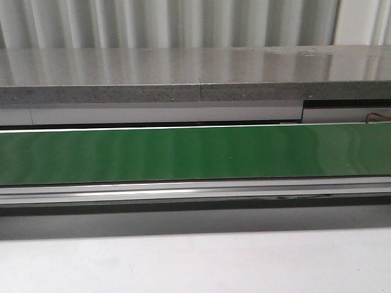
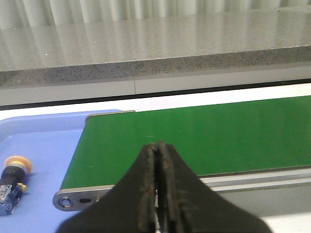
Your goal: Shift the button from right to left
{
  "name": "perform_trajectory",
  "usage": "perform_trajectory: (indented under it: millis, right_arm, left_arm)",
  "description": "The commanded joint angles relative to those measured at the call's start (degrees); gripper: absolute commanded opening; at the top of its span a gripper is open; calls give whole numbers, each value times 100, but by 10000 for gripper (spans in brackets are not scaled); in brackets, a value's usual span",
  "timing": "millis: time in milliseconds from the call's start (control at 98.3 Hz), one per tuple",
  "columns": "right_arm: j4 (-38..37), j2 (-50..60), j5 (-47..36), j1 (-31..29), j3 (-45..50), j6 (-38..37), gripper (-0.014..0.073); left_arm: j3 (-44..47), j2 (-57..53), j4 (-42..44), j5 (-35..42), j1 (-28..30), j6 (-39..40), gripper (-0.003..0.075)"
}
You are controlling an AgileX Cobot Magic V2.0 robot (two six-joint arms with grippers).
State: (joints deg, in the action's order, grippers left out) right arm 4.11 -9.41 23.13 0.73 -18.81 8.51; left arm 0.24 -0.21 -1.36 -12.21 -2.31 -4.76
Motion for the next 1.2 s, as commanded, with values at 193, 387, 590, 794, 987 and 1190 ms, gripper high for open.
perform_trajectory:
  millis: [193, 387, 590, 794, 987, 1190]
  right_arm:
    - [-986, 775, -2562, -636, 1921, -1456, -66]
    - [-975, 1120, -2235, -637, 1925, -1450, -66]
    - [-975, 1113, -2246, -637, 1925, -1450, -66]
    - [-975, 1118, -2246, -637, 1925, -1450, -66]
    - [-975, 1118, -2246, -637, 1925, -1450, -66]
    - [-975, 1118, -2246, -637, 1925, -1450, -66]
  left_arm:
    - [219, -191, -13, 433, 14, 49, -20]
    - [219, -191, -13, 433, 14, 49, -20]
    - [219, -191, -13, 433, 14, 49, -20]
    - [219, -191, -13, 433, 14, 49, -20]
    - [219, -191, -13, 433, 14, 49, -20]
    - [219, -191, -13, 433, 14, 49, -20]
